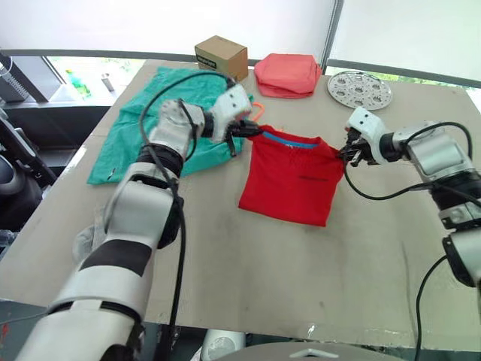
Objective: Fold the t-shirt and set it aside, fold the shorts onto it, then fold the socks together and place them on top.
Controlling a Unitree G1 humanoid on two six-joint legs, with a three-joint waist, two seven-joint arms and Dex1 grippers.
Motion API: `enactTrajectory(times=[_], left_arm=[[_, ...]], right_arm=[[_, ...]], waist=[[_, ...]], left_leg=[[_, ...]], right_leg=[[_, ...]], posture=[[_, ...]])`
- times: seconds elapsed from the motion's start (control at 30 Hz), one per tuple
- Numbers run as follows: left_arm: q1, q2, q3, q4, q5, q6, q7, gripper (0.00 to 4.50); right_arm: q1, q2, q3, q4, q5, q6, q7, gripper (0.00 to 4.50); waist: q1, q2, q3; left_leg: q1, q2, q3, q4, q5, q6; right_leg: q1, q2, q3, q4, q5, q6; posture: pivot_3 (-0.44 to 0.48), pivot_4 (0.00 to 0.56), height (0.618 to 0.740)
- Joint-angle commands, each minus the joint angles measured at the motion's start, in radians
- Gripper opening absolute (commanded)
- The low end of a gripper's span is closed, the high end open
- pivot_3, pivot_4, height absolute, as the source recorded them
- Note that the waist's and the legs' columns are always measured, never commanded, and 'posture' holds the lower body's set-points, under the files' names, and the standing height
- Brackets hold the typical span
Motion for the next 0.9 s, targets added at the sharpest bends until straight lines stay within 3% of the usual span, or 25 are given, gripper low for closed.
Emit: enactTrajectory(times=[0.03,0.13,0.23,0.27,0.33,0.4,0.43,0.47,0.5,0.57,0.63,0.8,0.9], left_arm=[[-0.023,-0.003,0.021,0.018,0.033,0.03,0.093,0.0],[-0.027,-0.002,0.127,0.009,-0.056,0.063,0.071,1.07],[-0.026,0.02,0.253,-0.049,-0.189,0.152,-0.096,2.47],[-0.02,0.028,0.279,-0.077,-0.221,0.186,-0.14,2.59],[0.018,0.047,0.323,-0.181,-0.282,0.29,-0.193,2.59],[0.113,0.066,0.358,-0.408,-0.367,0.47,-0.214,2.59],[0.186,0.081,0.361,-0.549,-0.396,0.536,-0.216,2.59],[0.24,0.091,0.361,-0.657,-0.415,0.585,-0.21,2.59],[0.315,0.097,0.395,-0.802,-0.472,0.678,-0.174,3.11],[0.482,0.124,0.442,-1.092,-0.571,0.839,-0.126,3.66],[0.63,0.156,0.467,-1.327,-0.653,0.962,-0.091,4.46],[0.974,0.249,0.546,-1.712,-0.816,1.125,-0.069,4.46],[1.156,0.3,0.578,-1.84,-0.859,1.129,-0.082,4.46]], right_arm=[[-0.042,0.021,-0.057,0.131,-0.039,-0.085,-0.069,0.72],[-0.008,0.01,-0.097,0.072,-0.045,-0.064,-0.115,2.0],[0.107,-0.064,-0.179,-0.28,-0.023,0.088,-0.143,3.46],[0.148,-0.078,-0.217,-0.401,-0.004,0.152,-0.155,4.0],[0.234,-0.063,-0.316,-0.623,0.047,0.274,-0.209,4.0],[0.315,0.036,-0.454,-0.814,0.138,0.43,-0.286,4.0],[0.363,0.081,-0.492,-0.899,0.179,0.489,-0.305,4.38],[0.395,0.109,-0.512,-0.957,0.204,0.529,-0.32,4.44],[0.444,0.182,-0.543,-1.019,0.226,0.579,-0.363,4.5],[0.549,0.31,-0.566,-1.109,0.245,0.616,-0.451,4.5],[0.63,0.39,-0.561,-1.146,0.243,0.61,-0.513,4.5],[0.768,0.501,-0.482,-1.044,0.2,0.45,-0.615,4.5],[0.749,0.568,-0.48,-0.918,0.17,0.379,-0.705,4.5]], waist=[[-0.003,0.0,0.0],[-0.004,0.0,0.0],[-0.004,0.0,0.0],[-0.005,0.001,0.0],[-0.005,0.001,0.0],[-0.012,0.001,-0.001],[-0.014,0.002,-0.001],[-0.014,0.002,-0.001],[-0.015,0.002,-0.002],[-0.017,0.002,-0.002],[-0.017,0.003,-0.002],[-0.006,0.002,-0.002],[-0.022,0.003,-0.004]], left_leg=[[-0.001,0.0,0.0,0.0,0.0,0.0],[-0.003,0.0,0.003,-0.002,0.0,0.0],[-0.004,0.001,0.003,-0.004,0.0,-0.001],[-0.004,0.001,0.003,-0.005,0.0,-0.001],[-0.004,0.001,0.001,-0.006,0.0,-0.001],[-0.003,0.001,0.0,-0.006,0.0,-0.001],[-0.001,0.002,0.0,-0.005,0.0,-0.001],[0.001,0.002,0.0,-0.005,0.001,-0.002],[0.003,0.002,0.0,-0.006,0.002,-0.003],[0.007,0.003,0.001,-0.007,0.002,-0.004],[0.012,0.004,0.0,-0.008,0.002,-0.004],[0.015,0.001,0.0,-0.007,0.001,-0.004],[0.018,0.002,0.0,-0.008,-0.001,-0.008]], right_leg=[[-0.001,0.0,0.0,0.001,0.0,0.0],[-0.005,0.0,0.0,0.002,0.0,0.0],[-0.006,0.0,-0.001,0.002,0.0,0.0],[-0.006,-0.001,-0.001,0.002,0.0,0.0],[-0.006,-0.001,-0.001,0.001,0.0,0.0],[-0.005,0.0,-0.001,0.001,0.0,0.0],[-0.005,0.0,0.001,0.001,0.0,0.0],[-0.004,0.0,0.001,0.002,0.0,0.0],[-0.003,0.0,0.002,0.002,0.0,0.0],[0.0,0.001,0.004,0.002,0.0,0.0],[0.005,0.0,0.008,0.002,-0.001,-0.001],[0.01,-0.002,0.006,-0.001,-0.001,-0.001],[0.013,-0.002,0.008,-0.004,-0.003,-0.005]], posture=[[0.0,0.15,0.74],[0.0,0.15,0.74],[0.0,0.15,0.74],[0.0,0.15,0.74],[0.0,0.15,0.74],[0.0,0.15,0.74],[0.0,0.15,0.74],[0.0,0.15,0.74],[0.0,0.15,0.74],[0.0,0.15,0.74],[0.0,0.15,0.74],[0.0,0.15,0.74],[0.0,0.15,0.74]])
